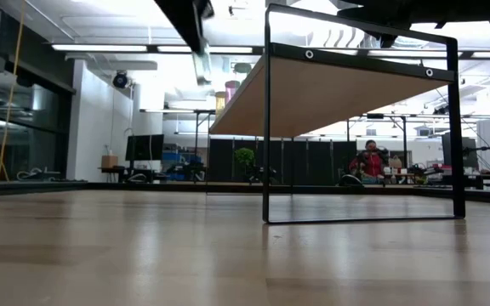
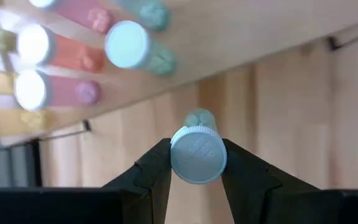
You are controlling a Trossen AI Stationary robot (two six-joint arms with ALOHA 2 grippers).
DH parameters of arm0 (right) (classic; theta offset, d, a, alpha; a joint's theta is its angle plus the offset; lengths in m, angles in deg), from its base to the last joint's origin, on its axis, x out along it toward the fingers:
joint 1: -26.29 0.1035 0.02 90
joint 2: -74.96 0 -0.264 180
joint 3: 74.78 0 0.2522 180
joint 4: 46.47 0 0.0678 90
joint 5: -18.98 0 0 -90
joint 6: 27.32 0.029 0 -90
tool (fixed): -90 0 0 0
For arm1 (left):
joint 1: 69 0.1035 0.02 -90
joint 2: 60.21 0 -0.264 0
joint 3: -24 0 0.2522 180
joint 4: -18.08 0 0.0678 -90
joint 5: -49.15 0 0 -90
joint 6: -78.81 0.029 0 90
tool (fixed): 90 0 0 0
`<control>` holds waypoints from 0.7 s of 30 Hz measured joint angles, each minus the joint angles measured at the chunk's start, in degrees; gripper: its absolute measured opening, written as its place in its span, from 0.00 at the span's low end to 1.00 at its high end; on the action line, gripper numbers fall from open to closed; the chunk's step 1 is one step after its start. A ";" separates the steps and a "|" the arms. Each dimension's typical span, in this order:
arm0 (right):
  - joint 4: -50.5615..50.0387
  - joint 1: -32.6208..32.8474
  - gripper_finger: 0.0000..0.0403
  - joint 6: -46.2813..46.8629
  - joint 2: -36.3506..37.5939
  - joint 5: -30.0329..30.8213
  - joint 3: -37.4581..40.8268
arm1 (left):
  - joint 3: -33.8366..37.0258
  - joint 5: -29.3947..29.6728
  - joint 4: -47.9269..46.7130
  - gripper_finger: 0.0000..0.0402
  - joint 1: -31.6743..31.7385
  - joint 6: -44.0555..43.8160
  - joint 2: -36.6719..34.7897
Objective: Pick and place medicine bottles onto shelf by color
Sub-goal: Put the blue pill bottle on the shelf aligned with the other blue pill bottles
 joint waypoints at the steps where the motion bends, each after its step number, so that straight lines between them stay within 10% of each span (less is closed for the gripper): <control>1: -0.02 0.00 0.55 0.00 0.01 0.00 0.00 | 0.00 0.99 0.54 0.29 0.62 0.84 0.83; 21: -0.04 -0.01 0.55 -0.02 0.00 0.00 0.00 | -0.07 5.94 3.09 0.29 2.96 3.22 1.94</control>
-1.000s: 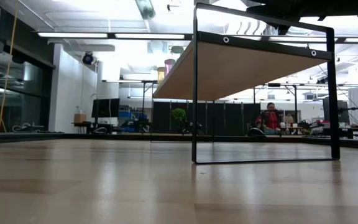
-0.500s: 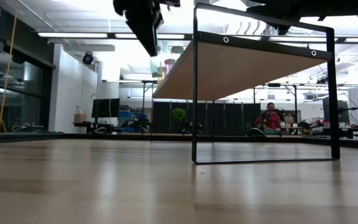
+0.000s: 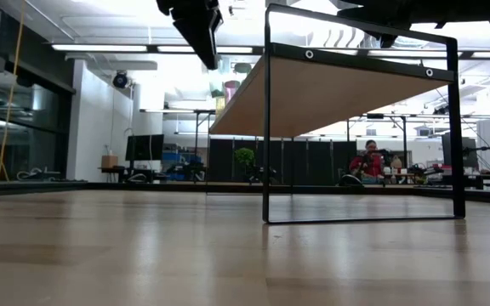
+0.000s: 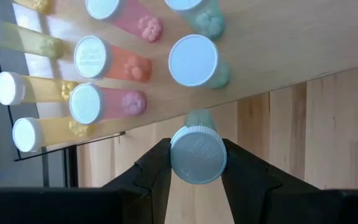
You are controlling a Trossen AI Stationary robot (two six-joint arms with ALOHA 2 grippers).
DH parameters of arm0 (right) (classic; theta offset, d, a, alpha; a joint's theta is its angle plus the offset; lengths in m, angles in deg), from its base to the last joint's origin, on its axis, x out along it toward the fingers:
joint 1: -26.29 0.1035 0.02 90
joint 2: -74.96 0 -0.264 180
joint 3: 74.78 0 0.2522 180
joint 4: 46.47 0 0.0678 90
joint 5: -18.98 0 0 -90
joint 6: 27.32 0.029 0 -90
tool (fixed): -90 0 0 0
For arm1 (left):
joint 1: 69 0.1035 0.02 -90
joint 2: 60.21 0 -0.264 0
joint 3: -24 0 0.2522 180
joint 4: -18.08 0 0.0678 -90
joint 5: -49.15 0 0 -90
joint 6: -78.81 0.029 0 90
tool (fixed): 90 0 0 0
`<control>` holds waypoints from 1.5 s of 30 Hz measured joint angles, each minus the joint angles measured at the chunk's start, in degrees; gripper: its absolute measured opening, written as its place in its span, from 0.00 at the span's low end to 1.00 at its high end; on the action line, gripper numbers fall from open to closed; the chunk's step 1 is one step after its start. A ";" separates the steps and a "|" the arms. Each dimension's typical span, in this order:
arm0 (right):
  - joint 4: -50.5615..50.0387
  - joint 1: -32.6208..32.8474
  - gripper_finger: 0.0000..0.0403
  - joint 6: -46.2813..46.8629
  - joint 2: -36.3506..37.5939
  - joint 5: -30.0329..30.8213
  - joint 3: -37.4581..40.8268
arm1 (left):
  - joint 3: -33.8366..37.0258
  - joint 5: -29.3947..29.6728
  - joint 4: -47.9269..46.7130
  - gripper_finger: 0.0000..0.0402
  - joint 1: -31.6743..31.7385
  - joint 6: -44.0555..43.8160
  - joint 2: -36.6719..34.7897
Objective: Pick and place medicine bottles onto shelf by color
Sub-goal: Put the blue pill bottle on the shelf aligned with the other blue pill bottles
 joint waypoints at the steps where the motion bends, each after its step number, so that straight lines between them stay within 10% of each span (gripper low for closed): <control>1: 0.00 0.02 0.55 0.00 -0.01 0.00 0.00 | 0.00 -0.02 0.00 0.29 0.05 0.00 0.00; 45: 0.00 0.02 0.55 0.00 0.01 0.00 0.00 | 0.02 -5.86 6.55 0.29 1.93 4.06 1.57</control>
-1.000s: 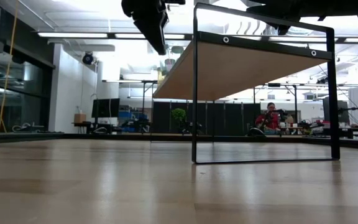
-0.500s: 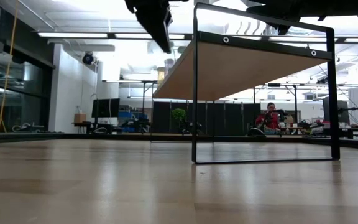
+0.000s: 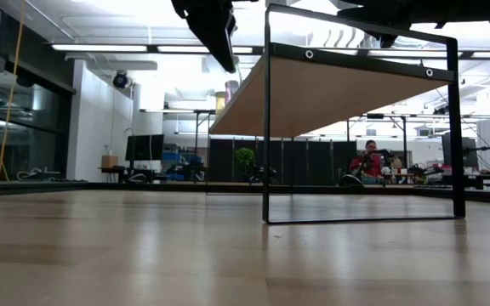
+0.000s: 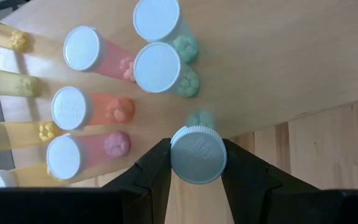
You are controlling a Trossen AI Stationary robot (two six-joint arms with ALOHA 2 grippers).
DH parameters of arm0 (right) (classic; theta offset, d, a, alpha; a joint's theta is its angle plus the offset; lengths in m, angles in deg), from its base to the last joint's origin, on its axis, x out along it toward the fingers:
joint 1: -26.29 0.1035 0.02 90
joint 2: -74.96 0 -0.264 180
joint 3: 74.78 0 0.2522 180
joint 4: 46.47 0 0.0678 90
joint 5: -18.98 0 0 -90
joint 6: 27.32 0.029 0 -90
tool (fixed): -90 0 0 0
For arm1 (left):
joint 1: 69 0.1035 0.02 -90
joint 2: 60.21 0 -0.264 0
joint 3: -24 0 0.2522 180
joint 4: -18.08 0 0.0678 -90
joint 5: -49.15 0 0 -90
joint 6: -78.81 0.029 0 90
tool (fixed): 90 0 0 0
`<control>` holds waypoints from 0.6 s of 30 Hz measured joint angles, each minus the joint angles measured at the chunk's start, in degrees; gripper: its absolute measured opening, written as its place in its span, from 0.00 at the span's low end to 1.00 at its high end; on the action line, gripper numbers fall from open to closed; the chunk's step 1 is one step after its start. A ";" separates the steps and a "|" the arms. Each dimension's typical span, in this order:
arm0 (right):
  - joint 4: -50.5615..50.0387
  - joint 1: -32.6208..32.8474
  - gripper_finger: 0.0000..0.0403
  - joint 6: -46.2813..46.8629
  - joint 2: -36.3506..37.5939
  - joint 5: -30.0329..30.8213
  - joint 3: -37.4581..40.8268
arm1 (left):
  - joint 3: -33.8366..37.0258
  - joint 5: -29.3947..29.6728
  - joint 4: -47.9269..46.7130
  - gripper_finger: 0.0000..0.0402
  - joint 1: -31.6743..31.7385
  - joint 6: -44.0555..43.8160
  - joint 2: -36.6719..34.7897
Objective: Pick and place medicine bottles onto shelf by color
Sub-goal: Put the blue pill bottle on the shelf aligned with the other blue pill bottles
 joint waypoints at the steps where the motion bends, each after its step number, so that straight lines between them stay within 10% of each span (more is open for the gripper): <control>1: 0.00 -0.02 0.55 0.00 -0.01 -0.01 0.00 | 0.00 -0.02 -0.16 0.29 0.04 -0.01 0.00; 18: 0.00 -0.01 0.55 0.62 0.00 0.00 0.00 | 0.00 -3.01 2.69 0.29 0.08 1.47 0.00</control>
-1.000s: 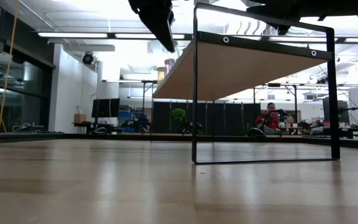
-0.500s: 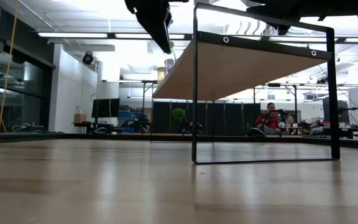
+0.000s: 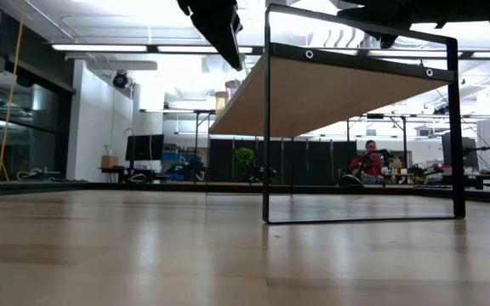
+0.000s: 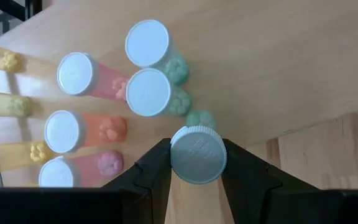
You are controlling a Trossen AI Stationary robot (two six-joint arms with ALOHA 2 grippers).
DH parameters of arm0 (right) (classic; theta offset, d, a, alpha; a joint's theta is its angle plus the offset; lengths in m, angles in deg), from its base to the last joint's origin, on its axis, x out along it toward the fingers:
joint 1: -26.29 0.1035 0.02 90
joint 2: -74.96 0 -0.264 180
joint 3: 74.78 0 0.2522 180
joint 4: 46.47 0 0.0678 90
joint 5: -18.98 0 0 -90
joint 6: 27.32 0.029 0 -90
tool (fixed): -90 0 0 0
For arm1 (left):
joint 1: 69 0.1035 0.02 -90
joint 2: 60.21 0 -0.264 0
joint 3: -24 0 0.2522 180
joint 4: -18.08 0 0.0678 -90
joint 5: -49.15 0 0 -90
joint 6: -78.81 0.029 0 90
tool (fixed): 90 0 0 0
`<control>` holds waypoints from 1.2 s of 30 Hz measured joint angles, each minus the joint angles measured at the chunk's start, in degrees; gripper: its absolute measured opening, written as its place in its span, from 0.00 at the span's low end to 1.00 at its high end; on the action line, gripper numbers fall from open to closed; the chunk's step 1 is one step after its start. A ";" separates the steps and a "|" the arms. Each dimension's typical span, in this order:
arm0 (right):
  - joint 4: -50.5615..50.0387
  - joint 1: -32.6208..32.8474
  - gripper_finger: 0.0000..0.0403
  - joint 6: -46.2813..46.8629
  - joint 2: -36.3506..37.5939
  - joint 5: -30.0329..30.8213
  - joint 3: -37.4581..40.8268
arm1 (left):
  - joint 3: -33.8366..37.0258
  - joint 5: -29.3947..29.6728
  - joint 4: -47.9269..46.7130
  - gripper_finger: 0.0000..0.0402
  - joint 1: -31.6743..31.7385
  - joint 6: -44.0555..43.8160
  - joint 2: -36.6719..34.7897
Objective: Pick and place medicine bottles onto shelf by color
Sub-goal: Put the blue pill bottle on the shelf aligned with the other blue pill bottles
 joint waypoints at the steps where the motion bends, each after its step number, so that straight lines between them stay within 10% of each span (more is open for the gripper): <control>1: 0.00 0.00 0.55 0.01 0.00 -0.02 0.00 | 0.00 0.00 0.02 0.29 0.02 0.00 0.00; 36: -0.02 0.00 0.55 0.01 -0.02 0.00 0.00 | 0.00 -0.48 -2.07 0.29 1.46 -1.05 0.00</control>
